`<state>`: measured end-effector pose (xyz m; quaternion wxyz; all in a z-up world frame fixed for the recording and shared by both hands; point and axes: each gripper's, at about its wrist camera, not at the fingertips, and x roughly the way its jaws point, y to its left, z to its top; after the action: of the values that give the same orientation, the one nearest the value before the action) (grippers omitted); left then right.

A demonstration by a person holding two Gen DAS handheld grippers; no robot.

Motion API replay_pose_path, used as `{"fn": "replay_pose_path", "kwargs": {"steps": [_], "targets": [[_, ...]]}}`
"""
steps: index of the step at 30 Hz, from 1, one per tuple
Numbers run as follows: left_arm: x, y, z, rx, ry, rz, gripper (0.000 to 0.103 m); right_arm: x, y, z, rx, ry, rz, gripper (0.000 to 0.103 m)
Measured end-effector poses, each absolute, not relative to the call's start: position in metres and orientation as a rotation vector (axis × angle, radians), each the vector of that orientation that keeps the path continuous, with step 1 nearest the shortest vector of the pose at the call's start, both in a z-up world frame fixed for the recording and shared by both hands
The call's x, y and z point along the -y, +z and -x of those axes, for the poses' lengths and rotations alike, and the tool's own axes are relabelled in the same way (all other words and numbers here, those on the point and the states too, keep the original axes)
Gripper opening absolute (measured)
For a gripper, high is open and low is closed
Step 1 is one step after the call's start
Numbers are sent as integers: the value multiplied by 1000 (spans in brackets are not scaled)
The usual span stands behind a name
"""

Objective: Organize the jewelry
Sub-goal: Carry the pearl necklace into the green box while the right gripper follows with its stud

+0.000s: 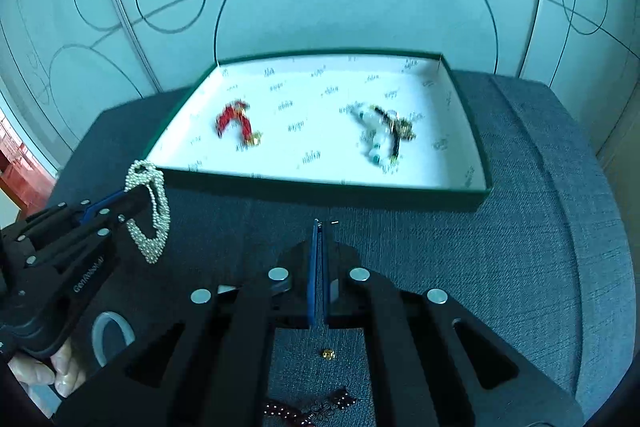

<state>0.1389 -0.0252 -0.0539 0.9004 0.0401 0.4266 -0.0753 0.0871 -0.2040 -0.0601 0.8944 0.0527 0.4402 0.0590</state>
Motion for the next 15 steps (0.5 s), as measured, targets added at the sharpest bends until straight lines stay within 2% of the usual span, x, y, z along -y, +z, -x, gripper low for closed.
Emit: {"fn": "replay_pose_path", "kwargs": {"steps": [15], "targets": [[56, 10, -204, -745, -185, -106, 8, 215, -8, -147, -811, 119, -108, 2]]}}
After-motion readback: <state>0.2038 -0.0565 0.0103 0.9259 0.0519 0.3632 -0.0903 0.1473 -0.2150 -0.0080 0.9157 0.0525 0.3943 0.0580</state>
